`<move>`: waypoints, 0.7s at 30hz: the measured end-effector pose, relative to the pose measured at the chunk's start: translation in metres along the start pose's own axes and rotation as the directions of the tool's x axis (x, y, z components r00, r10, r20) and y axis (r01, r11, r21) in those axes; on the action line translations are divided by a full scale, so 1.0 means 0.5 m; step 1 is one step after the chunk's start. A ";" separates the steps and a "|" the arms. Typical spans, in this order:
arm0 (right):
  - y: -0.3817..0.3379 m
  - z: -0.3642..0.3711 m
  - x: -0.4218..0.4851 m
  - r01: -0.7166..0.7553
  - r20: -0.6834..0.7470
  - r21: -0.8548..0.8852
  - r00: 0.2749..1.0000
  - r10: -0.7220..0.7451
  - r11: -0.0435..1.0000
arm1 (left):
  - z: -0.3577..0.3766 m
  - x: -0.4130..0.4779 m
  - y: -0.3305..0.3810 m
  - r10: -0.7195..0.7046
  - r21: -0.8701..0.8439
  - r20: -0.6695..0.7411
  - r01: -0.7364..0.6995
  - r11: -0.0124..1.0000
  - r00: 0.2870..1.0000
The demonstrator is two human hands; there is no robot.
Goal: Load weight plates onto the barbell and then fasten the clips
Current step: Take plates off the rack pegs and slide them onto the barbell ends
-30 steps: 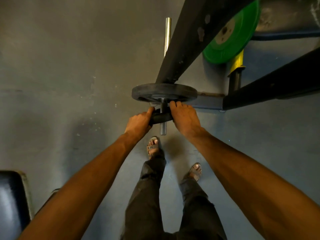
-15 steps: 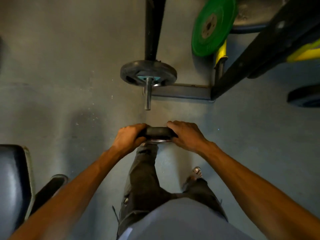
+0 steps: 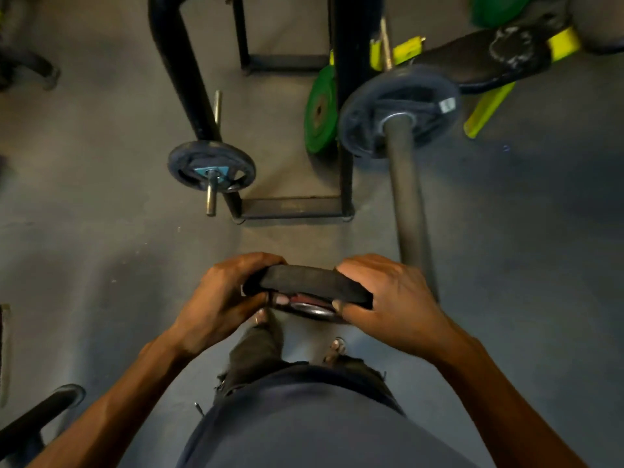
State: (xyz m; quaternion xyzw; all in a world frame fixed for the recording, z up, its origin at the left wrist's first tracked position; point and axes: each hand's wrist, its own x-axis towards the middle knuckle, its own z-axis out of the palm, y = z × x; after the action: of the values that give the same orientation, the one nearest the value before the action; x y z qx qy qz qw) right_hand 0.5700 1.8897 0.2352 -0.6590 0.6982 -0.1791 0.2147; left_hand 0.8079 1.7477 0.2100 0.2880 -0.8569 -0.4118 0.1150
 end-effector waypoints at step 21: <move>0.205 -0.148 -0.224 -0.122 -0.063 -0.205 0.992 0.111 0.971 | 0.258 0.108 0.211 0.183 0.320 0.036 -0.185 0.929 0.982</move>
State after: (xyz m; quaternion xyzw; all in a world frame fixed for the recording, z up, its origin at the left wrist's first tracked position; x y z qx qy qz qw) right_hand 0.4482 2.0057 0.2500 -0.6310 0.7558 -0.1089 0.1368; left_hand 0.6659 1.8506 0.2074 0.2201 -0.9361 -0.2548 0.1019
